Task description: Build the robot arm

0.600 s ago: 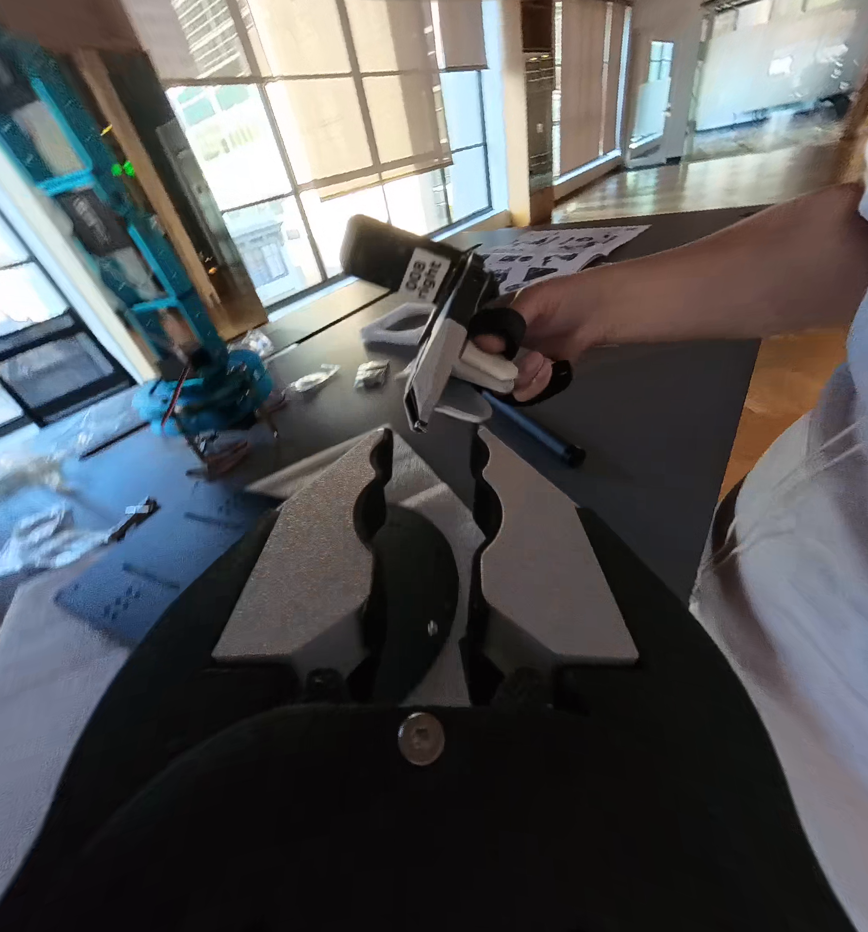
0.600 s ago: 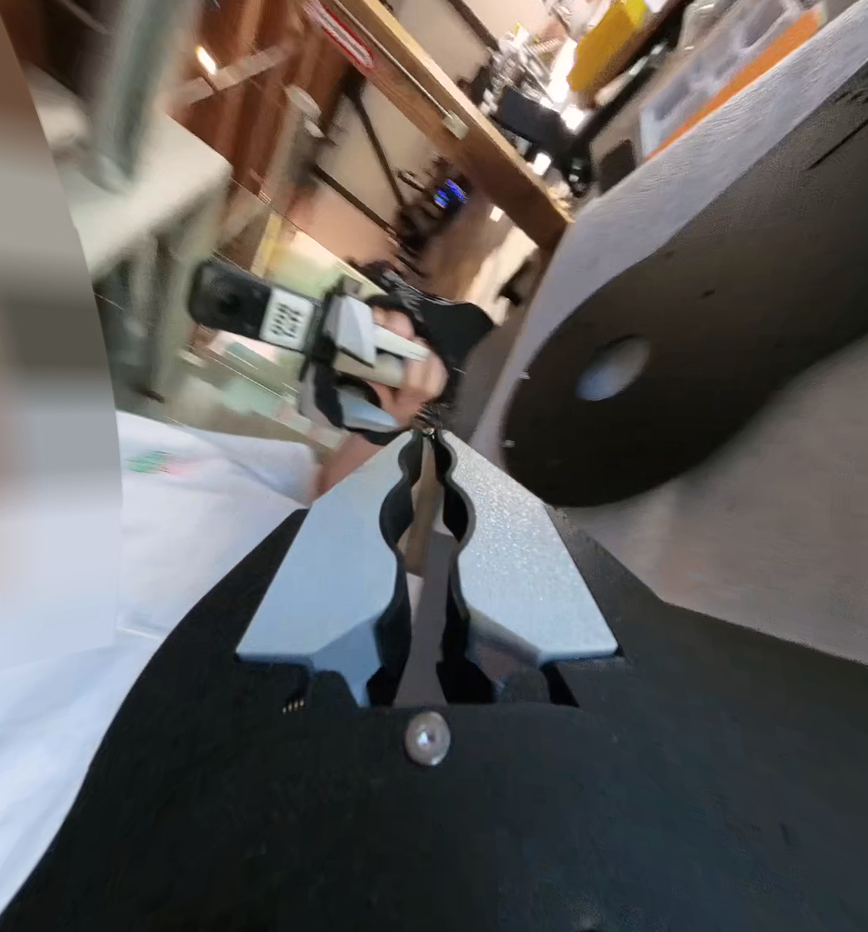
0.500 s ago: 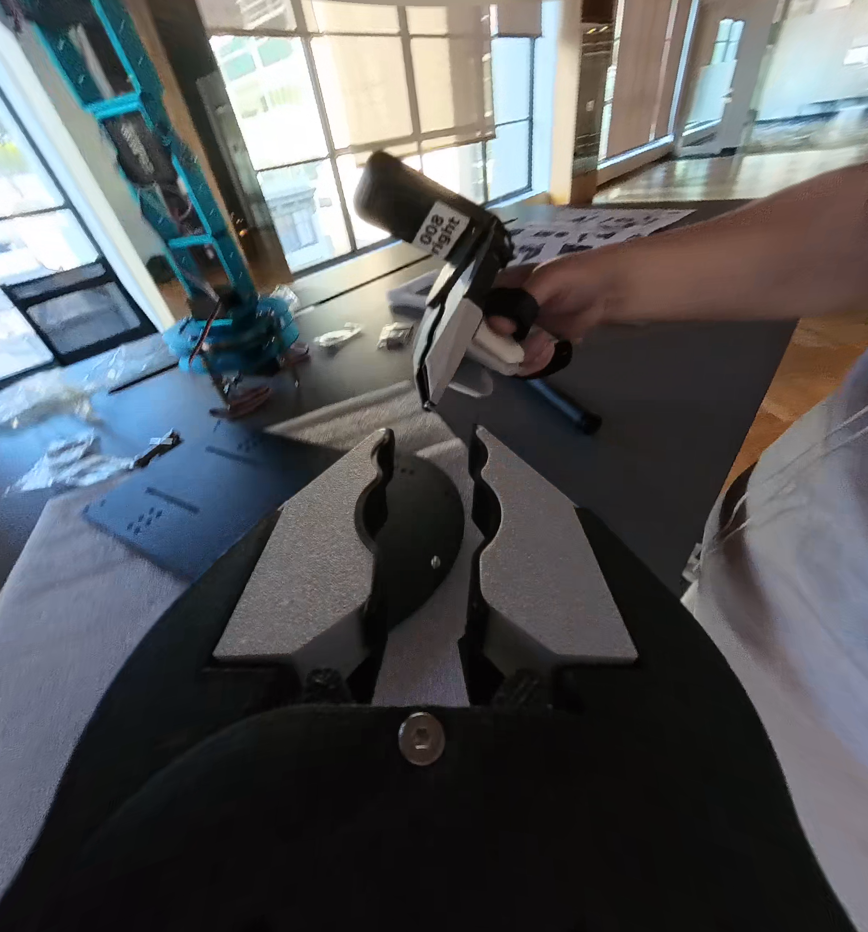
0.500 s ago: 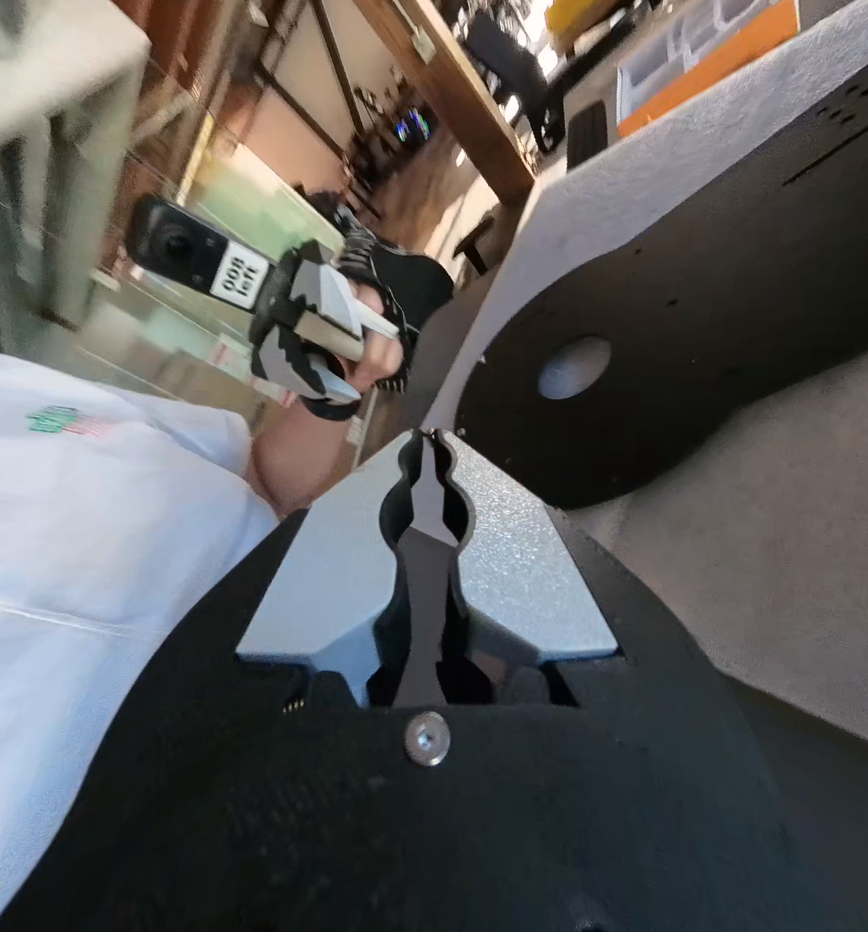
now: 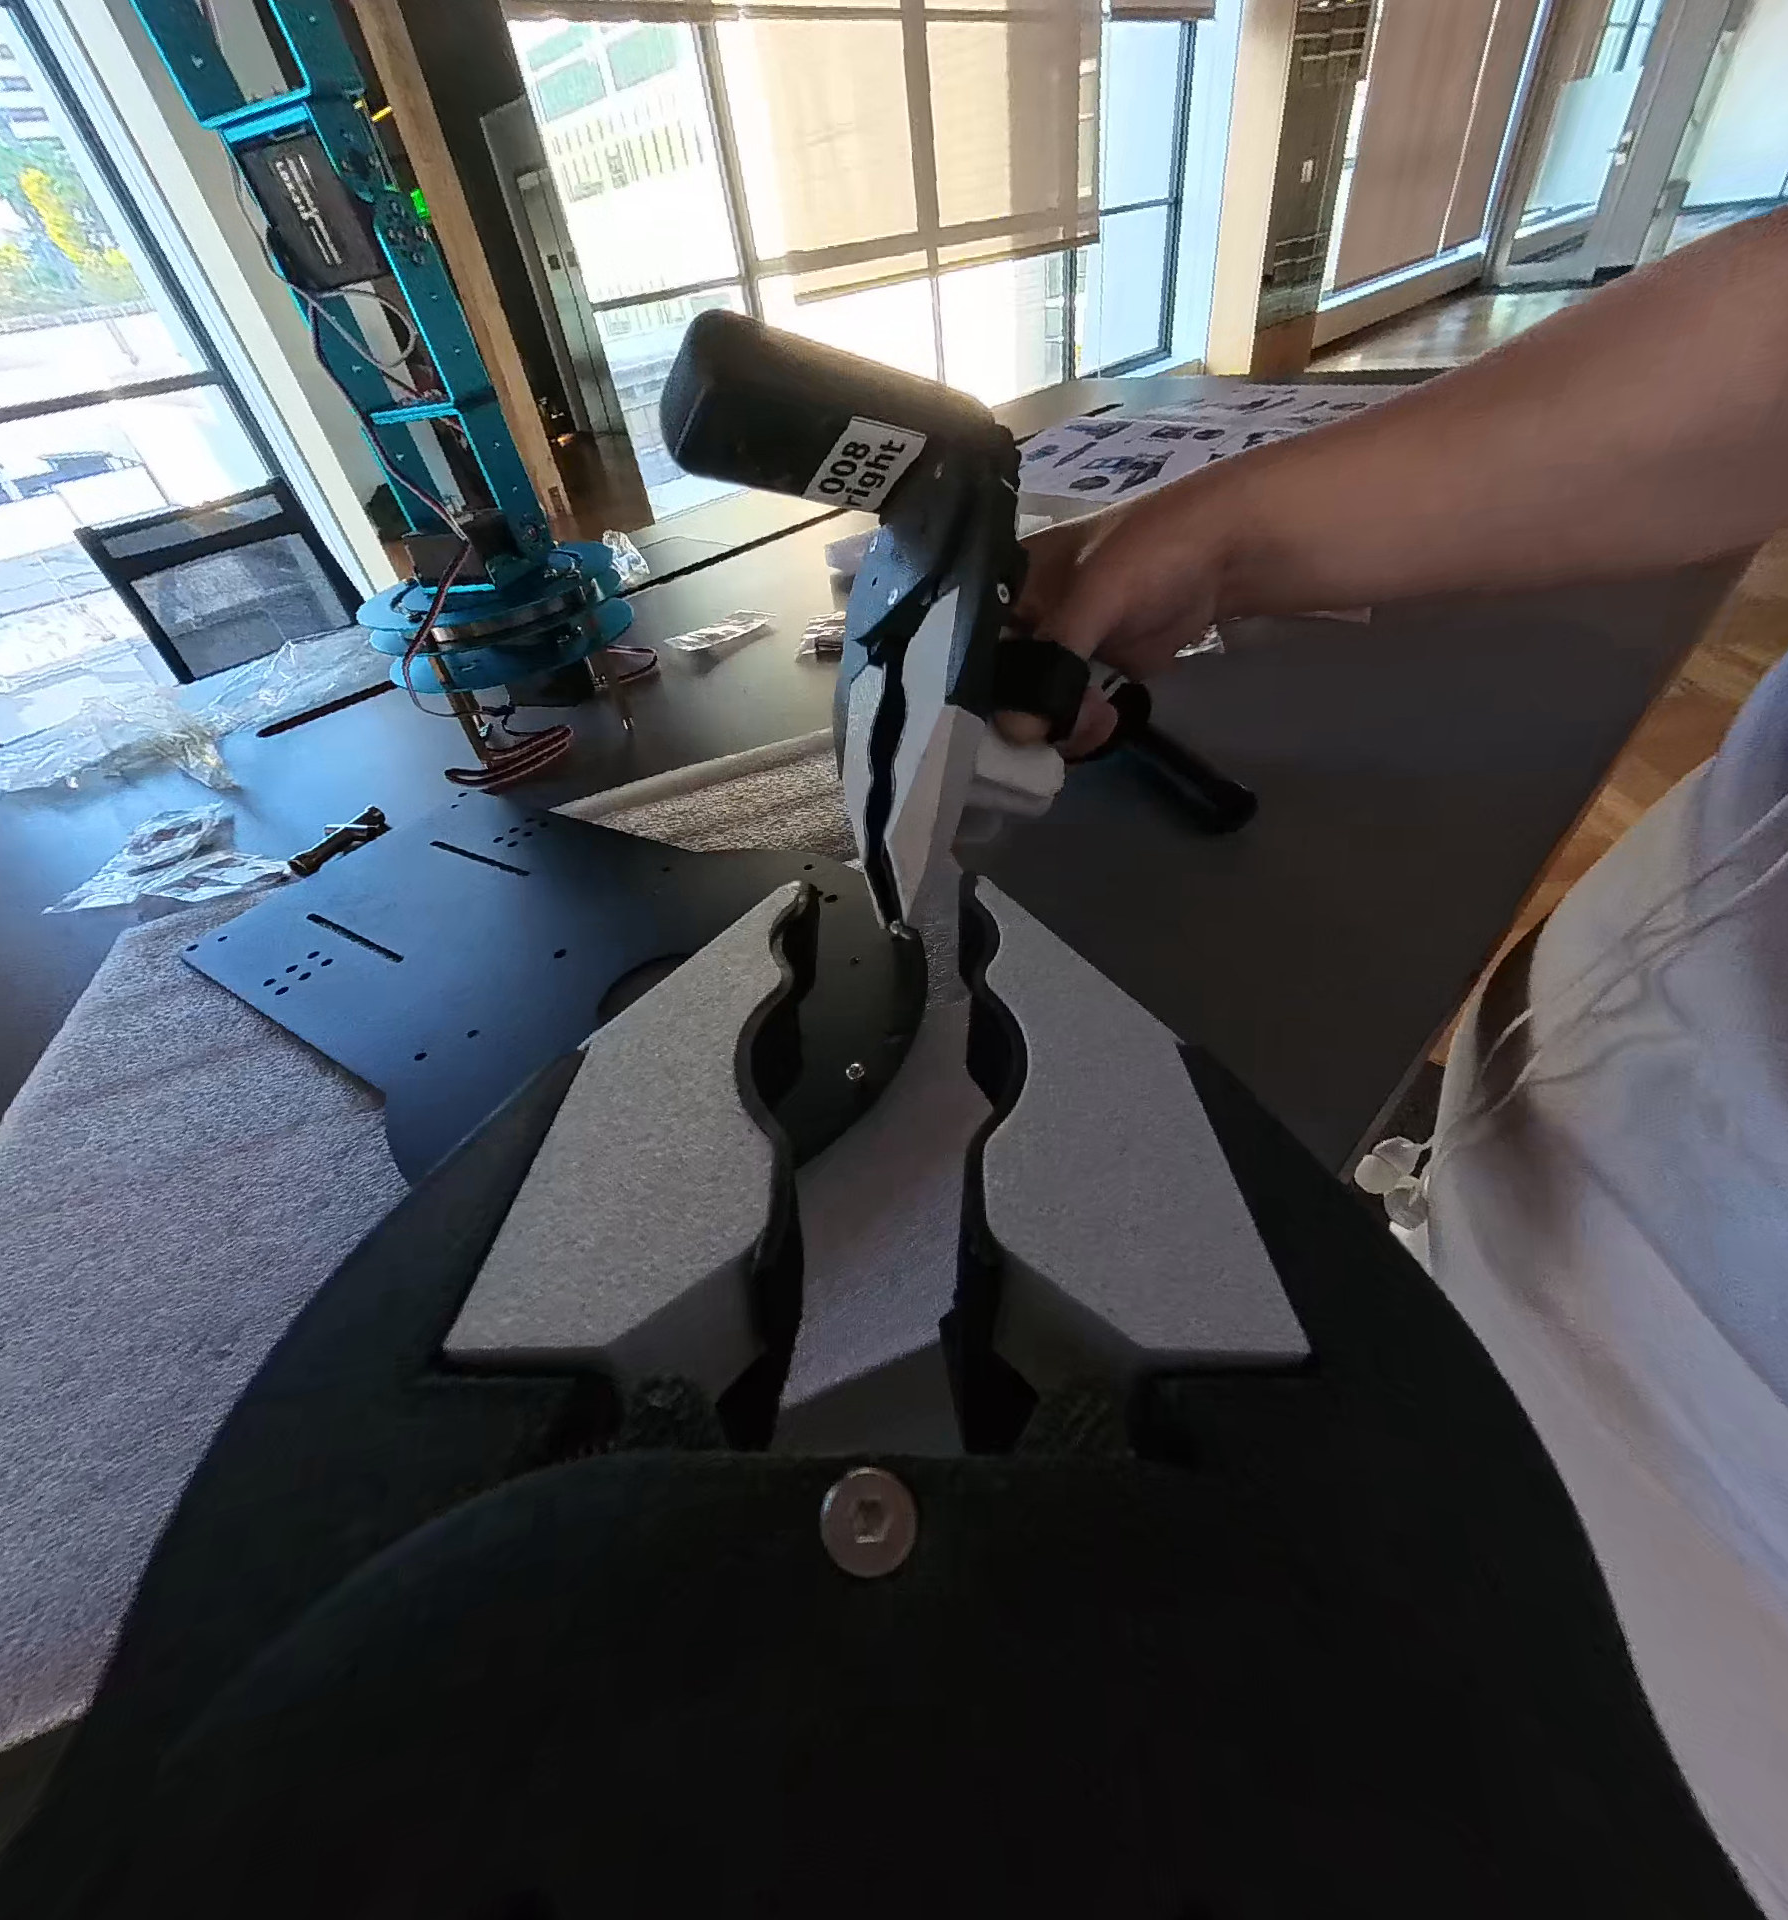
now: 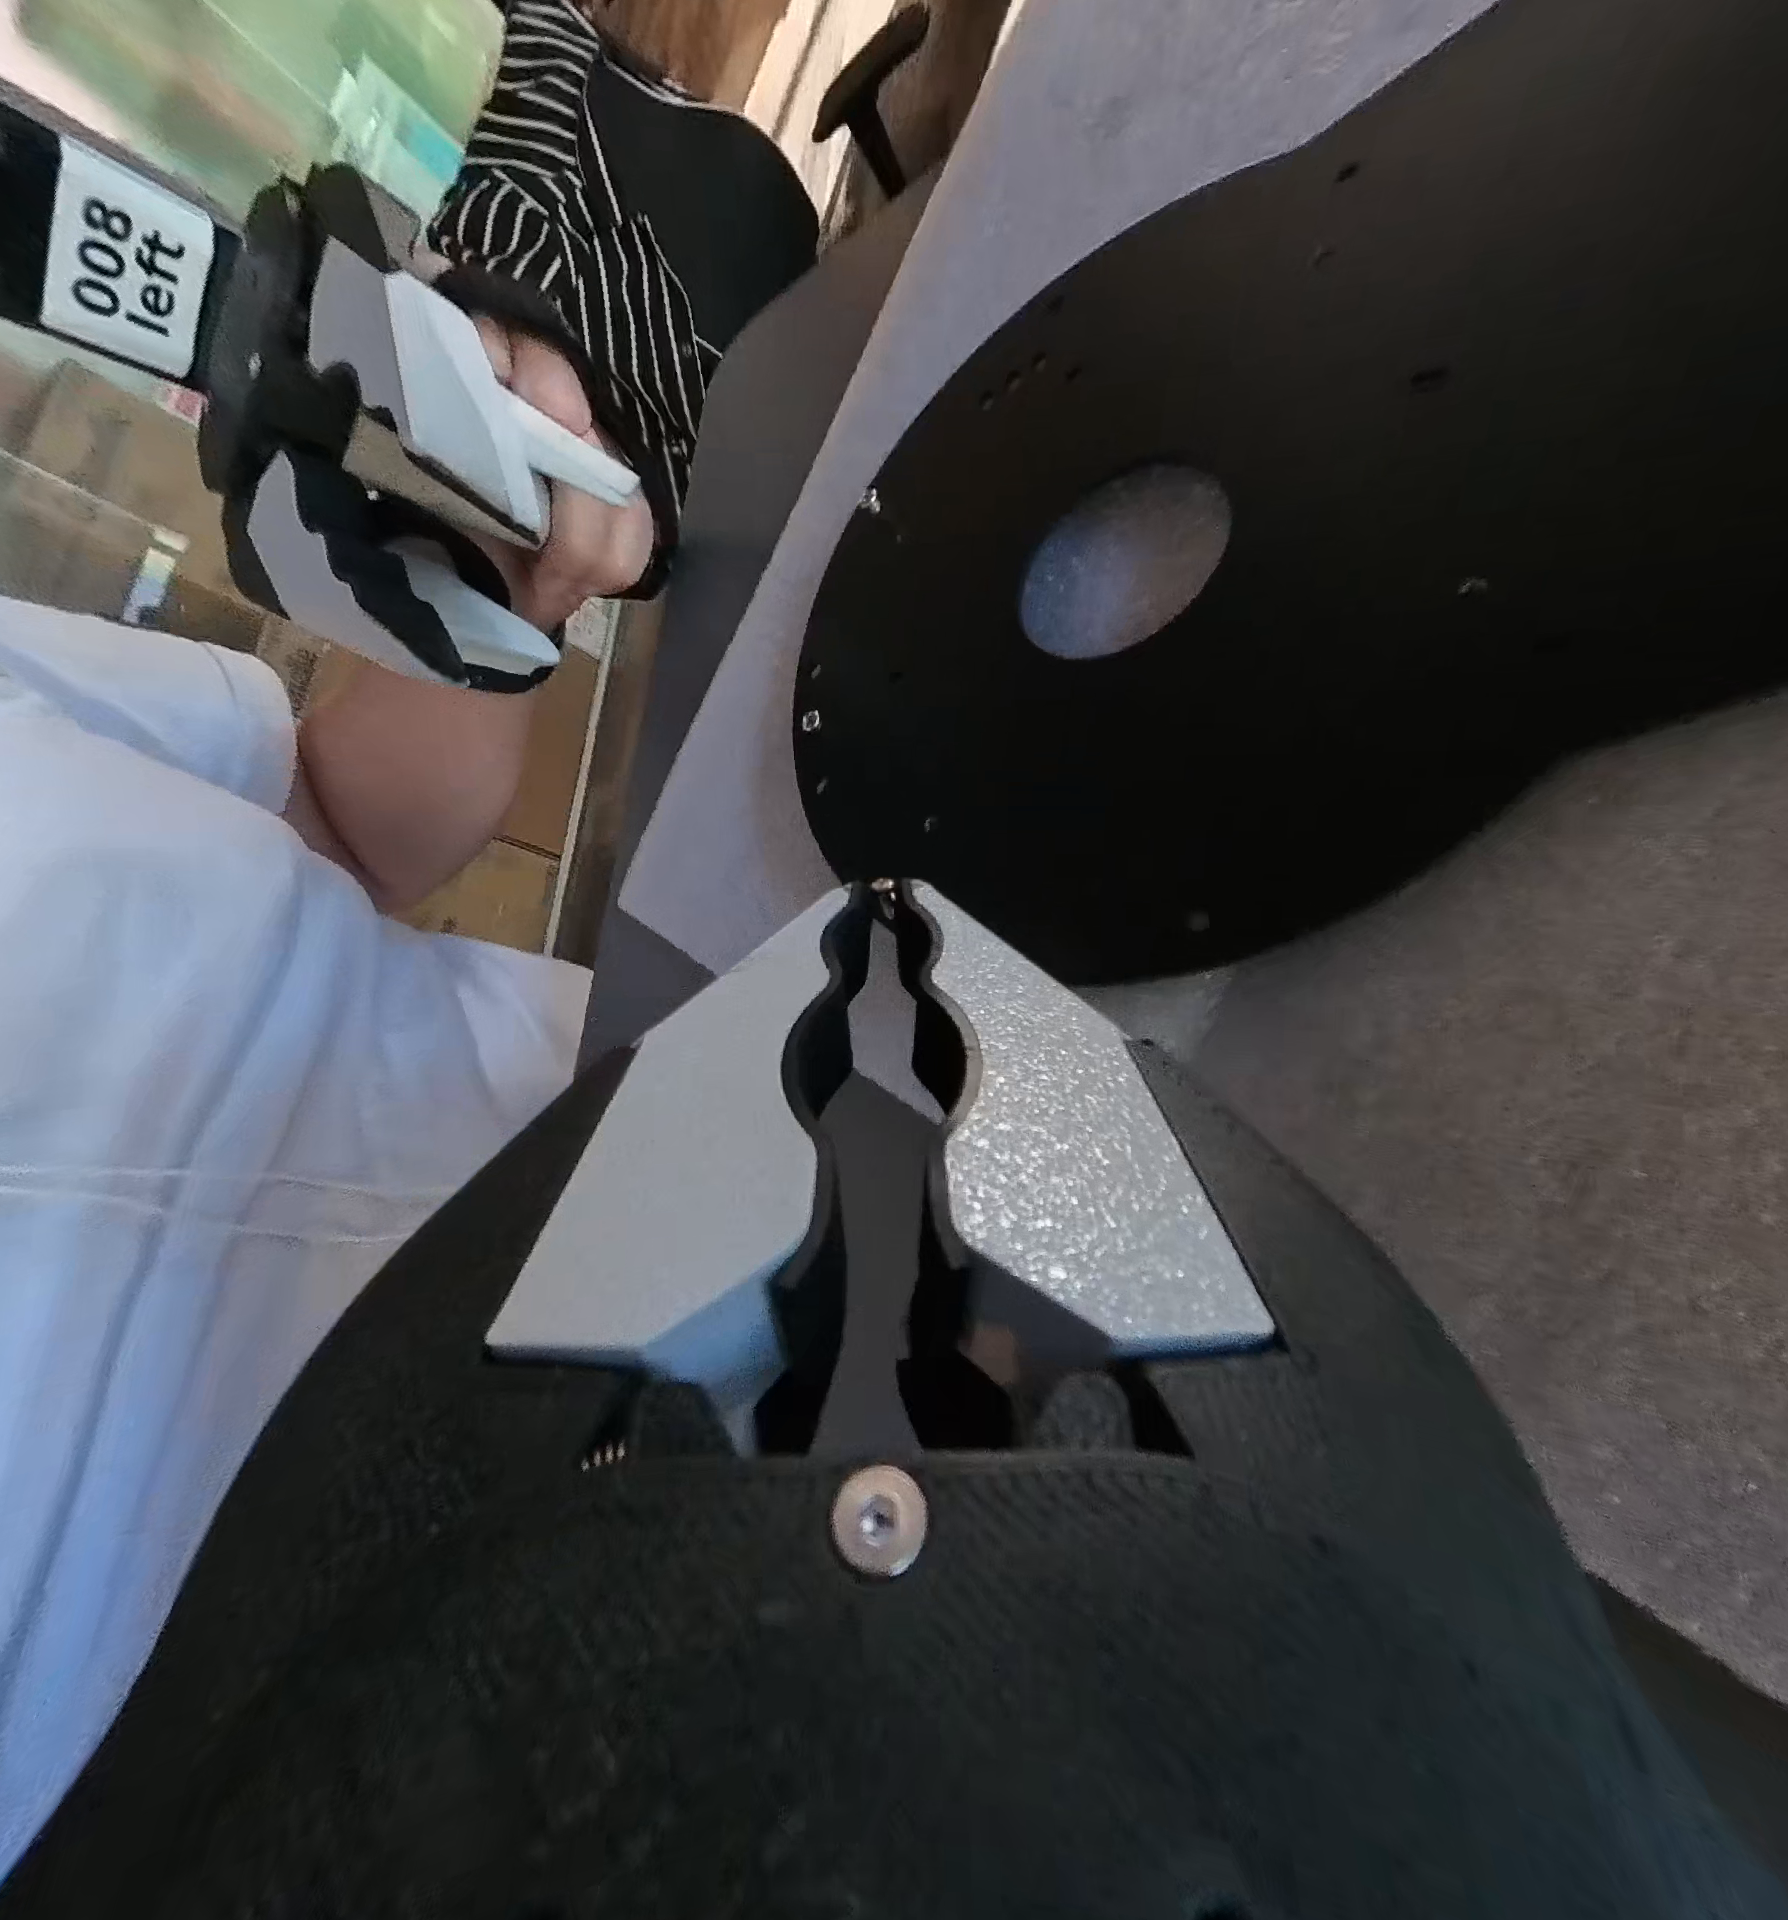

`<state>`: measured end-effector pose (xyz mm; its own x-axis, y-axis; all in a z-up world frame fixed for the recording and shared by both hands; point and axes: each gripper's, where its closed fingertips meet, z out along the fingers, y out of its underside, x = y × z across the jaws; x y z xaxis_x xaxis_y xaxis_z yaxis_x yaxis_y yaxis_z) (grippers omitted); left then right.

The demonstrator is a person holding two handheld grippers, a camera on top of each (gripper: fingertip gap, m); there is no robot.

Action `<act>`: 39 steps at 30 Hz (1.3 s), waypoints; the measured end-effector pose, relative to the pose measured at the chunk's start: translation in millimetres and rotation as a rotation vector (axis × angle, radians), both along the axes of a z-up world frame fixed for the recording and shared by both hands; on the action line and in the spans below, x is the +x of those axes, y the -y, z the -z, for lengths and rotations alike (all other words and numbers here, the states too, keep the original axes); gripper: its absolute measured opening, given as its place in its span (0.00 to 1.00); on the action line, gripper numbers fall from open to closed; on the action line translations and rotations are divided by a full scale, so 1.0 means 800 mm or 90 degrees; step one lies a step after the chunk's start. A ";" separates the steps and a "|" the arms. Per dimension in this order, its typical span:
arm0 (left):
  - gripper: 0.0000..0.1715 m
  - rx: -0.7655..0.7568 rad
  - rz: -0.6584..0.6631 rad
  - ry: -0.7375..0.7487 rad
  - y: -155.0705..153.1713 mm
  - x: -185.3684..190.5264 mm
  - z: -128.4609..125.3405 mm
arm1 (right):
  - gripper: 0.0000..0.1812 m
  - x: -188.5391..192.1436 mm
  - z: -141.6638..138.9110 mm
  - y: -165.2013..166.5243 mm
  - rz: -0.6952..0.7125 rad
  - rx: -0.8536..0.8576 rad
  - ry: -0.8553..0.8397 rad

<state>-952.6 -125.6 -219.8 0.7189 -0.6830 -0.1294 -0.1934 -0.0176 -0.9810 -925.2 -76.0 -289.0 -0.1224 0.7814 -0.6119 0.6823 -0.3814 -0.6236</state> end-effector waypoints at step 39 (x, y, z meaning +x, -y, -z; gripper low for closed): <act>0.13 -0.006 0.010 0.011 0.013 0.005 0.004 | 0.08 -0.002 -0.003 -0.007 -0.052 0.268 0.000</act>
